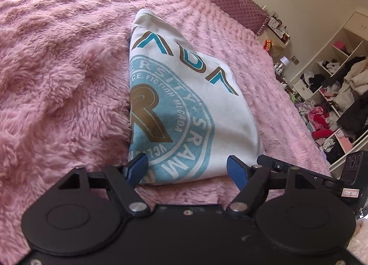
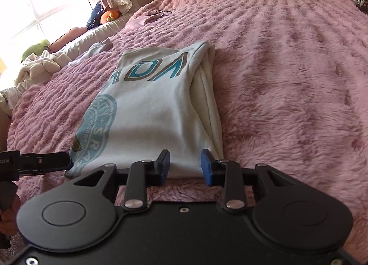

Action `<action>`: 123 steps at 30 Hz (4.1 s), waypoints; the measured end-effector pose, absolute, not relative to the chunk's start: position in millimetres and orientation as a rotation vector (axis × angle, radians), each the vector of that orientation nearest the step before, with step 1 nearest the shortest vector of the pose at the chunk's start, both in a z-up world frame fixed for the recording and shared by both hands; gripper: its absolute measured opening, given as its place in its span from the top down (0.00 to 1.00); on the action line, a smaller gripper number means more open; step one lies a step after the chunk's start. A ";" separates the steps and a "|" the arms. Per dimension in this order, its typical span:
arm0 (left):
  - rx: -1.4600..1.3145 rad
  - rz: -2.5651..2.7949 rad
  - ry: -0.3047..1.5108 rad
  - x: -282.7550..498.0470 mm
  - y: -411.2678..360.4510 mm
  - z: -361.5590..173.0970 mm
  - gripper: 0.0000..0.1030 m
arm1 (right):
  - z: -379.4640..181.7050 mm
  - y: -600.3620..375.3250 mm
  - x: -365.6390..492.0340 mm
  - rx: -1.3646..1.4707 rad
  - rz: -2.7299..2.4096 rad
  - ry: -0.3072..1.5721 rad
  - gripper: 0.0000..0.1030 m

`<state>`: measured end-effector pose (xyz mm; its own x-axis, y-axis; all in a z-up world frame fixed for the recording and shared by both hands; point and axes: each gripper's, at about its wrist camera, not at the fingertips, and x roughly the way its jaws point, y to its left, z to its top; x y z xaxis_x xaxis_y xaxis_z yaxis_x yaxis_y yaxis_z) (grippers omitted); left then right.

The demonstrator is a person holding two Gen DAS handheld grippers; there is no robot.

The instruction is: Fold small clothes

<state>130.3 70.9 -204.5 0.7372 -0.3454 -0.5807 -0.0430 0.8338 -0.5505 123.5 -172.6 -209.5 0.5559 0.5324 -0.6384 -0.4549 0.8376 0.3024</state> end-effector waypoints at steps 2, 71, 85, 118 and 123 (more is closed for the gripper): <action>-0.595 -0.182 0.710 127.4 72.0 -196.2 0.24 | -202.9 -170.4 121.3 0.106 0.570 0.778 0.71; -0.414 0.081 0.791 12.0 35.6 -52.7 0.00 | -63.5 -164.4 24.9 -0.008 0.463 0.764 0.00; -0.395 0.111 0.849 -56.6 27.6 -21.3 0.00 | -30.8 -175.9 -29.9 -0.019 0.421 0.772 0.00; -0.330 0.098 0.888 -46.6 18.5 -16.6 0.00 | -36.3 -176.5 -39.3 -0.012 0.428 0.810 0.00; -0.322 0.096 0.895 -45.3 17.4 -16.0 0.00 | -38.1 -177.3 -39.9 -0.012 0.428 0.812 0.00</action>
<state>-45.3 17.4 -16.0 0.6251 -0.0513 -0.7789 -0.2155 0.9477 -0.2353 -39.9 -177.3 -38.1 0.6074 0.3659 -0.7051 -0.3752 0.9145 0.1513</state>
